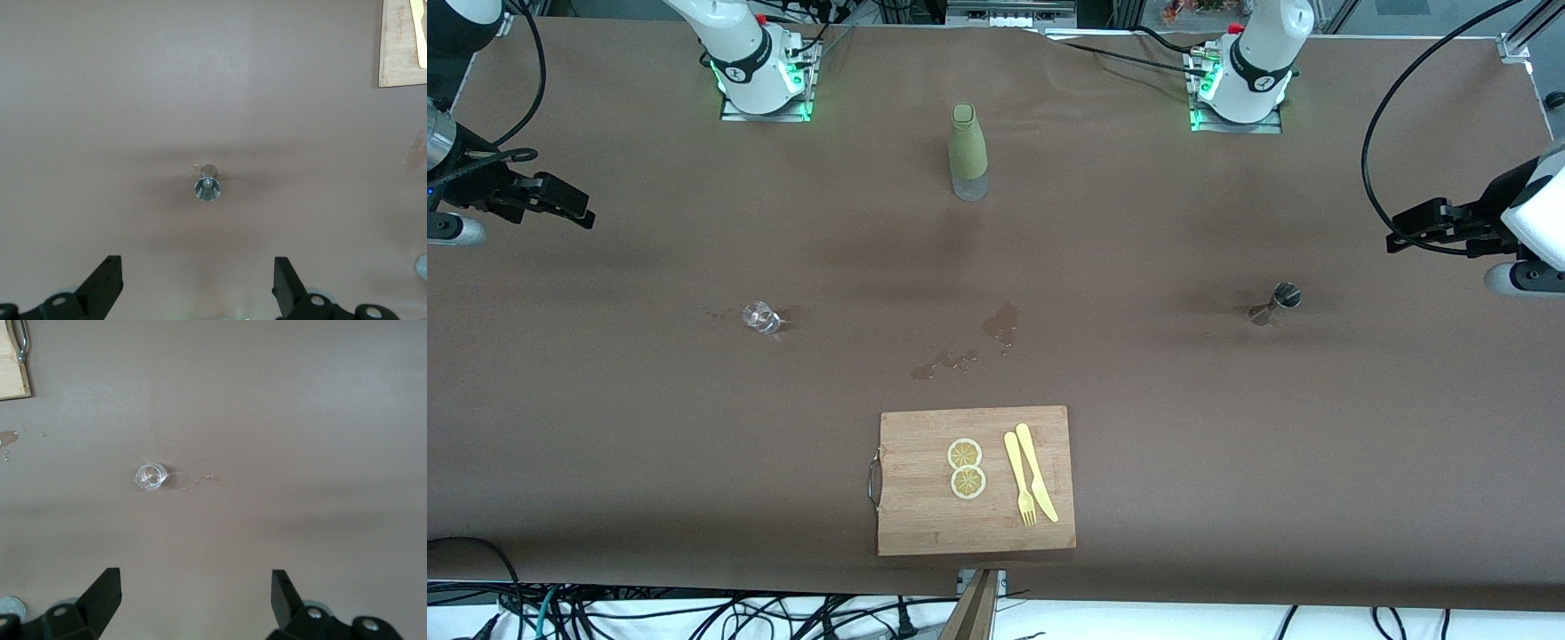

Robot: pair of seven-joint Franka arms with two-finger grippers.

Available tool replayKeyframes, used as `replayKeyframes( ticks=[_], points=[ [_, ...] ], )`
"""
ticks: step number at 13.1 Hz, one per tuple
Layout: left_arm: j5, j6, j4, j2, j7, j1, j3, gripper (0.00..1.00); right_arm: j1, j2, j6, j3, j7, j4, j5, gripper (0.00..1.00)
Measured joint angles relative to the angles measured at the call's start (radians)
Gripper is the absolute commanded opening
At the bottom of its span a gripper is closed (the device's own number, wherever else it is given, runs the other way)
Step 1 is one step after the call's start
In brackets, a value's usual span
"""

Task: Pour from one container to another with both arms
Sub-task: 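Move both grippers from rest toward the glass cup and steel jigger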

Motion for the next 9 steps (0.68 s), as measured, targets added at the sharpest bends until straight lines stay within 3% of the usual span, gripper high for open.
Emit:
replayKeyframes(
  ticks=[9],
  points=[
    [-0.001, 0.0, -0.004, 0.009, 0.0, 0.002, 0.0, 1.0, 0.004, 0.0, -0.002, 0.0, -0.001, 0.0, 0.0, 1.0]
  ],
)
